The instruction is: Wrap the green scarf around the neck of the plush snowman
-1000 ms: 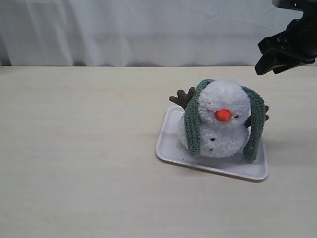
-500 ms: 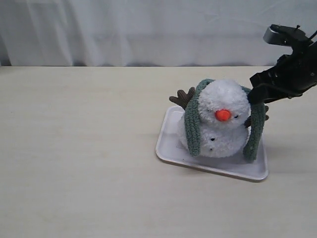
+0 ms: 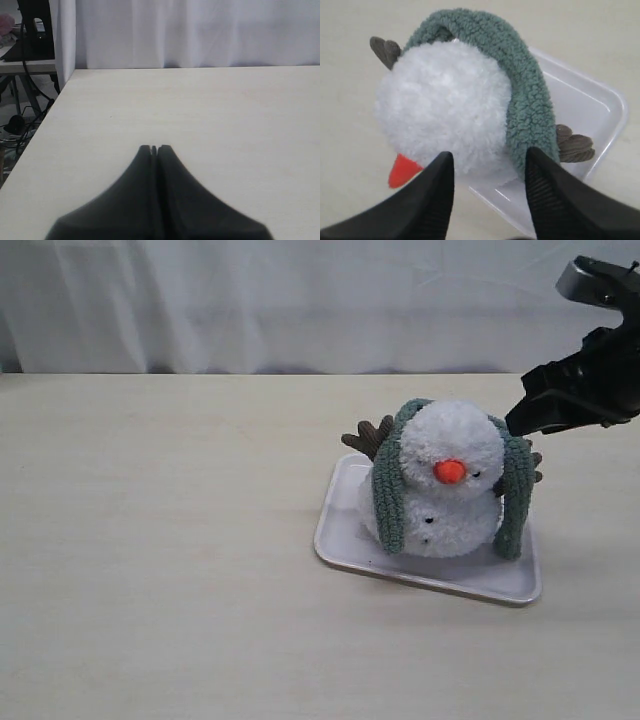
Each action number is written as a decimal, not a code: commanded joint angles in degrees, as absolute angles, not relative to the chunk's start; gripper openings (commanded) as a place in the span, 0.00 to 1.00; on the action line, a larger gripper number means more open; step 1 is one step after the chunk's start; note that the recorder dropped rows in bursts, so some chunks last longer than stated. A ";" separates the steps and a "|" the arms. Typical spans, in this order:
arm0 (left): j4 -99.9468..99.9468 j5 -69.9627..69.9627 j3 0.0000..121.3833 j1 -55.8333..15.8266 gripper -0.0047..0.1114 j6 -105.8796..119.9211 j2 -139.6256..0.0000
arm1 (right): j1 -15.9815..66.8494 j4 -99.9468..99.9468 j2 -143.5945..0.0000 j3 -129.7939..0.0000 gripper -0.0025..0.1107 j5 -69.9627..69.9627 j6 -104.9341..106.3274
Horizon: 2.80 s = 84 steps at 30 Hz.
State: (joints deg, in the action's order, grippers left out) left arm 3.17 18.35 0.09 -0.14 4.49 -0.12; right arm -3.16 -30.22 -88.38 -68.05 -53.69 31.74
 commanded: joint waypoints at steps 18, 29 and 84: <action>3.11 17.63 0.00 -0.45 0.04 4.21 0.00 | -3.17 -34.89 -85.25 -51.04 0.59 -34.24 43.76; 3.11 17.63 0.00 -0.45 0.04 4.21 0.00 | -3.17 -42.91 -87.34 -51.04 0.45 -31.59 51.56; 3.11 17.63 0.00 -0.45 0.04 4.21 0.00 | -3.17 -42.64 -88.58 -58.49 0.06 -40.12 39.19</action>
